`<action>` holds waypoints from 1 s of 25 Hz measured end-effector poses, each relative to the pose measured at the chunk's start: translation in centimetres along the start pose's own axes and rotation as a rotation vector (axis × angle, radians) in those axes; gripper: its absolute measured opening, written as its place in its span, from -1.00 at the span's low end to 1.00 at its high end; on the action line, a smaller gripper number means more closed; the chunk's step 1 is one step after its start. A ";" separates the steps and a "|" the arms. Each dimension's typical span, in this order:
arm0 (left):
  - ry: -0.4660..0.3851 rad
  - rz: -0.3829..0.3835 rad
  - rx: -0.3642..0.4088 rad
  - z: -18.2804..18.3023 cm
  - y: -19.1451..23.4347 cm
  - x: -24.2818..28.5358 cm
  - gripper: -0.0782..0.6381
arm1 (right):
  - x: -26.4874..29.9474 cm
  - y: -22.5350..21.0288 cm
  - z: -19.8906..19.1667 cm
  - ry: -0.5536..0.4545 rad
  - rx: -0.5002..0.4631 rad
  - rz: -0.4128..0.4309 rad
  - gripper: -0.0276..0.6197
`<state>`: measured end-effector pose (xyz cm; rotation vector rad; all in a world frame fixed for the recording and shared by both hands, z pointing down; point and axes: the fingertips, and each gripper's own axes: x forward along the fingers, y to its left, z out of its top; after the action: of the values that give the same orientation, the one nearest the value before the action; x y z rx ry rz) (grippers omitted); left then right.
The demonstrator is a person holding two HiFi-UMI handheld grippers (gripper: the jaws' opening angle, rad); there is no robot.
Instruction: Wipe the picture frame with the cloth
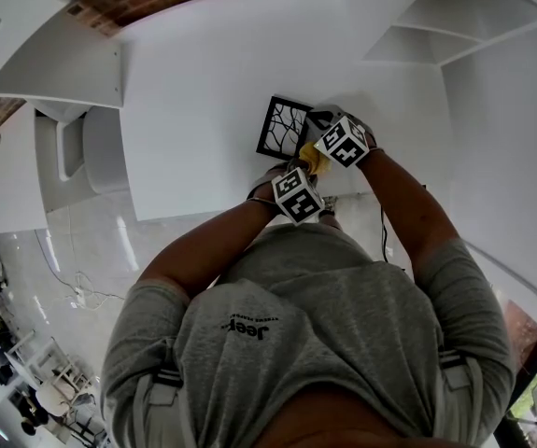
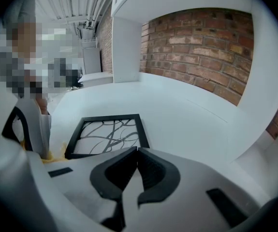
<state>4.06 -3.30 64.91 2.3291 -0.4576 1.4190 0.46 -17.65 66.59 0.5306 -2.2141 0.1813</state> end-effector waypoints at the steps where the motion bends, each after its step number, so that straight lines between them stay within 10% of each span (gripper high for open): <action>1: -0.006 -0.001 -0.002 0.1 0.0 -0.1 -0.60 | 0.0 0.0 0.0 -0.001 0.001 -0.001 -0.86; 17: -0.108 0.080 -0.186 -3.4 4.0 -5.8 -0.60 | 0.1 -0.1 0.2 0.059 -0.047 0.008 -0.85; 25: -0.254 0.200 -0.346 -5.7 8.9 -13.3 -0.60 | -5.7 -1.4 6.1 -0.136 0.033 -0.027 -0.86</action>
<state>-10.26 -7.36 56.72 2.2280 -0.9503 1.0240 0.03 -19.00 58.29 0.6060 -2.3379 0.1720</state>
